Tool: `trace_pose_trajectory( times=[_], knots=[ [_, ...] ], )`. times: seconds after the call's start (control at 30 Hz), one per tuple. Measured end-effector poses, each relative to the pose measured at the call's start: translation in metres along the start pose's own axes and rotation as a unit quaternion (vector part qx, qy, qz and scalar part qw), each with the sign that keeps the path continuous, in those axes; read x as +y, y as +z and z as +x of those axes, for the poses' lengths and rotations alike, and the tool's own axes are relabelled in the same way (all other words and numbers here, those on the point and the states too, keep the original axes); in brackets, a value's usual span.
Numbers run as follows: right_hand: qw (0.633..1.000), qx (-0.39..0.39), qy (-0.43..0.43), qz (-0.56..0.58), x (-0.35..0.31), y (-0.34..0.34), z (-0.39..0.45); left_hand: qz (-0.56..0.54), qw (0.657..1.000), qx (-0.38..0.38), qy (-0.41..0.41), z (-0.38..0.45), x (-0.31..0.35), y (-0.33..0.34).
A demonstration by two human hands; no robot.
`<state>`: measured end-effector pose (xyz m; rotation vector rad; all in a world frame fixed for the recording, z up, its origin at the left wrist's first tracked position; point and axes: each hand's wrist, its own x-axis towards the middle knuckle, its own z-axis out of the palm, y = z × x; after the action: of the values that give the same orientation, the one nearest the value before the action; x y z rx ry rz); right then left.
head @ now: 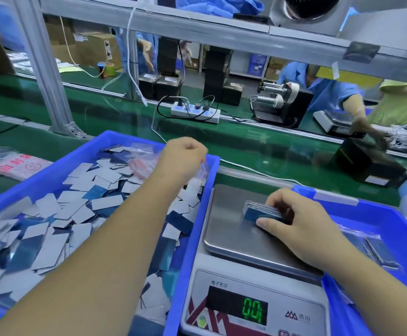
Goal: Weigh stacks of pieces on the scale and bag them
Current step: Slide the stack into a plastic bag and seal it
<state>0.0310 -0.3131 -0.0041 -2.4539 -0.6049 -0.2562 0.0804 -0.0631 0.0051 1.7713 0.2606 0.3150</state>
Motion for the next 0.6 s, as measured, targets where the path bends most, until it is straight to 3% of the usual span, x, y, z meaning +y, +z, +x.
trace_pose_trajectory(
  times=[0.07, 0.23, 0.47, 0.6],
  knots=[
    [0.999, -0.026, 0.013, -0.041, 0.000, -0.001, 0.001, 0.155, 0.987, 0.047, 0.019, 0.007, -0.020, 0.000],
    [0.995, -0.049, -0.003, -0.083, -0.008, -0.005, 0.000, 0.405, 0.913, -0.036, 0.030, 0.016, -0.057, 0.008],
    [0.996, -0.044, -0.022, -0.081, -0.012, -0.006, -0.003, 0.423, 0.905, 0.014, 0.047, 0.017, -0.050, 0.007],
    [1.000, -0.005, -0.003, -0.030, -0.007, -0.004, -0.002, 0.327, 0.942, 0.020, 0.079, 0.009, -0.027, 0.007]
  ],
)
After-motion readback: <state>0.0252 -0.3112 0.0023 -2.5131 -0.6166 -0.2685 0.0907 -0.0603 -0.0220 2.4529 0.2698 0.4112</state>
